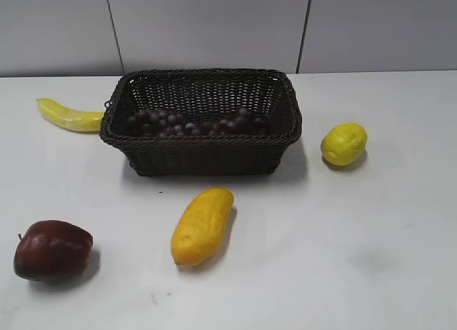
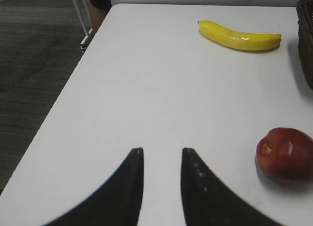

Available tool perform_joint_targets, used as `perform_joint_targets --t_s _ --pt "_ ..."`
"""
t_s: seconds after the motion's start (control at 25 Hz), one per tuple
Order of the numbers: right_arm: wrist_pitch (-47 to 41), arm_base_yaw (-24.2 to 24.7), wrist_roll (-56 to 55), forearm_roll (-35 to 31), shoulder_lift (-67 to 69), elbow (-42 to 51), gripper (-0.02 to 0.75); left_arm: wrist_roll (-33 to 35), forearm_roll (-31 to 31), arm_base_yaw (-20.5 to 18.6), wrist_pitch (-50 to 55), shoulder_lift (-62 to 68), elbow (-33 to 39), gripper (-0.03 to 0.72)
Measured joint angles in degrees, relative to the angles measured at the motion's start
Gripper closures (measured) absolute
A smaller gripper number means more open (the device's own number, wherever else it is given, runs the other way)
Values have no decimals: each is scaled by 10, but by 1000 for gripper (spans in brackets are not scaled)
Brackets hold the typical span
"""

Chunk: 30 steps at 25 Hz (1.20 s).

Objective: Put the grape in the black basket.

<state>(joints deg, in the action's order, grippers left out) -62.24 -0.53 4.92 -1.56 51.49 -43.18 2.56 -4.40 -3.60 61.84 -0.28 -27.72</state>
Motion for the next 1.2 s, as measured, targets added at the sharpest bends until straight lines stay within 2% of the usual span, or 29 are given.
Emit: perform_joint_targets --t_s 0.28,0.6,1.2 --pt "2 0 1 -1 -158 75 162 0 0 0 0 0 0 450" --pt "11 0 1 -38 -312 140 164 0 0 0 0 0 0 450" --pt "21 0 3 -45 -488 143 164 0 0 0 0 0 0 450"
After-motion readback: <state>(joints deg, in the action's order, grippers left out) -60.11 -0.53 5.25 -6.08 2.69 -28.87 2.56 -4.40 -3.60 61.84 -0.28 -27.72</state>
